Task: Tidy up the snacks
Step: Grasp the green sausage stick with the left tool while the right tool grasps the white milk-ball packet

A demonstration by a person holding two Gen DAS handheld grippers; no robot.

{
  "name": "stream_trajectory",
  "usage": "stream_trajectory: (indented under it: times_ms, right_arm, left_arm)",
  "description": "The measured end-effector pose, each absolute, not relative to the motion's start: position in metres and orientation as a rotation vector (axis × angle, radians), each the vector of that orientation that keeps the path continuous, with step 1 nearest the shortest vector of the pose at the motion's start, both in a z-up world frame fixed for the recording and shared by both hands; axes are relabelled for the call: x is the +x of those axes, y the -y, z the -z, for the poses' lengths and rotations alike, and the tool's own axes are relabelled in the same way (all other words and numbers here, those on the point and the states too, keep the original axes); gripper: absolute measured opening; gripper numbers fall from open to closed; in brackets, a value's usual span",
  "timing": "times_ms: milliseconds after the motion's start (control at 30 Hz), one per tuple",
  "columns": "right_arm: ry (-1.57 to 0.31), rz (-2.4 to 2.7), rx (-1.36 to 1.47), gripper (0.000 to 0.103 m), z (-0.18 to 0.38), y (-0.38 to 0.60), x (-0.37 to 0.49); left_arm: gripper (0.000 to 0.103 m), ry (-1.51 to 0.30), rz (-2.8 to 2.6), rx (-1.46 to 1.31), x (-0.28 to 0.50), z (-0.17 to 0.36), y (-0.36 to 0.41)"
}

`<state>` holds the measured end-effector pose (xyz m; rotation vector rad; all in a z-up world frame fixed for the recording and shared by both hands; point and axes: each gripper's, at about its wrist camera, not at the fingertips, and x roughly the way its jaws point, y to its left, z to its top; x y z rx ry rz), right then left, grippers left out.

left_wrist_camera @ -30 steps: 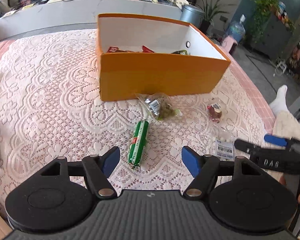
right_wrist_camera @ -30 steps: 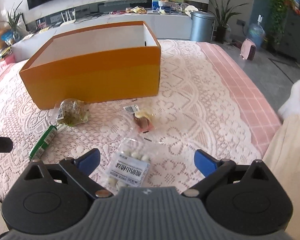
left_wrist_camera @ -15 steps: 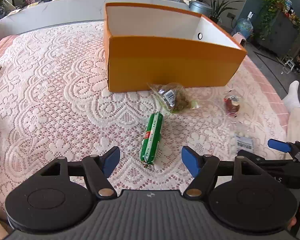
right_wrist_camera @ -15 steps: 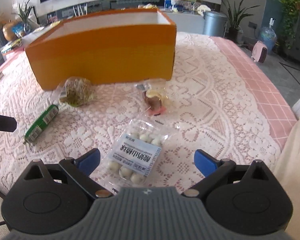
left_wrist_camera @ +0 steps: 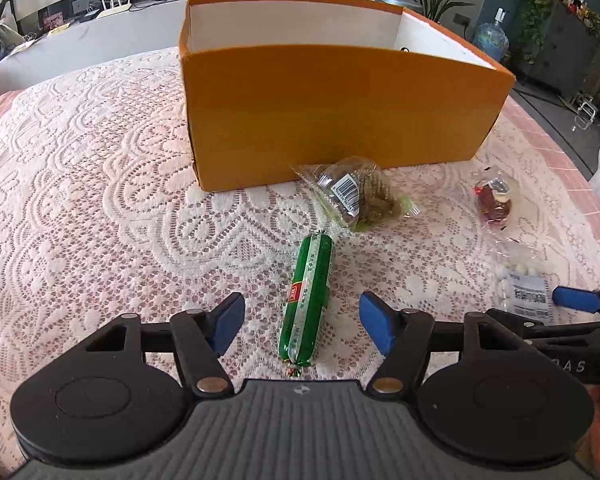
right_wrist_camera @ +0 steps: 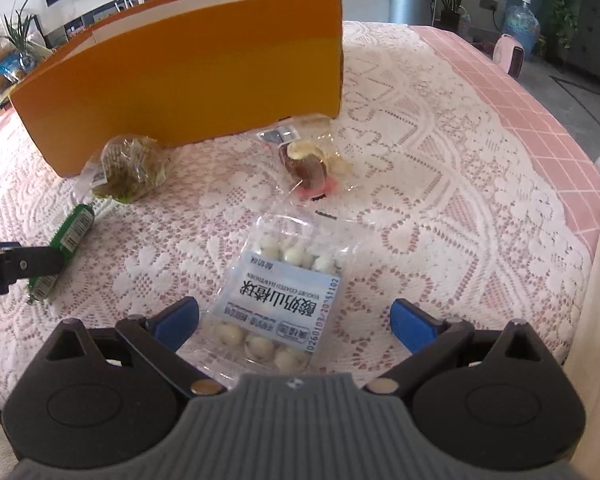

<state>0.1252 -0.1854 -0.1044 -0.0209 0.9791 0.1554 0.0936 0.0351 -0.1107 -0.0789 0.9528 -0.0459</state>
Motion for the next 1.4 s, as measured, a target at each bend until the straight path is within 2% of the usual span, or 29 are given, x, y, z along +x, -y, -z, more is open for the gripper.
stream_trajectory:
  times_ms: [233,300,467,567,700,767,933,1400]
  right_arm:
    - [-0.941,-0.152,-0.079,0.096,0.107,0.174,0.125]
    - [-0.925,-0.158,-0.085,0.092,0.107,0.174,0.124]
    - [-0.887,-0.2,-0.101,0.07,0.103,0.169,0.12]
    - [-0.872,-0.216,-0.114,0.067,0.102,0.166,0.117]
    - [-0.869,-0.224,-0.105,0.065,0.101,0.168,0.116]
    - [-0.867,-0.225,-0.108,0.065,0.101,0.168,0.116]
    - [-0.86,-0.235,-0.123,0.065,0.102,0.168,0.114]
    - [-0.856,-0.245,-0.117,0.067,0.103,0.17,0.113]
  left_arm:
    - [0.066,-0.954,0.029,-0.038,0.1,0.122,-0.028]
    - [0.064,-0.957,0.024,-0.047,0.102,0.124,-0.028]
    - [0.057,-0.945,0.012,-0.023,0.102,0.125,-0.026]
    - [0.051,-0.943,0.007,-0.012,0.102,0.126,-0.025]
    - [0.044,-0.943,0.007,-0.028,0.102,0.125,-0.026]
    - [0.035,-0.943,0.008,-0.043,0.103,0.125,-0.027]
    - [0.025,-0.944,0.0,-0.077,0.104,0.124,-0.029]
    - [0.025,-0.925,-0.022,-0.058,0.101,0.124,-0.024]
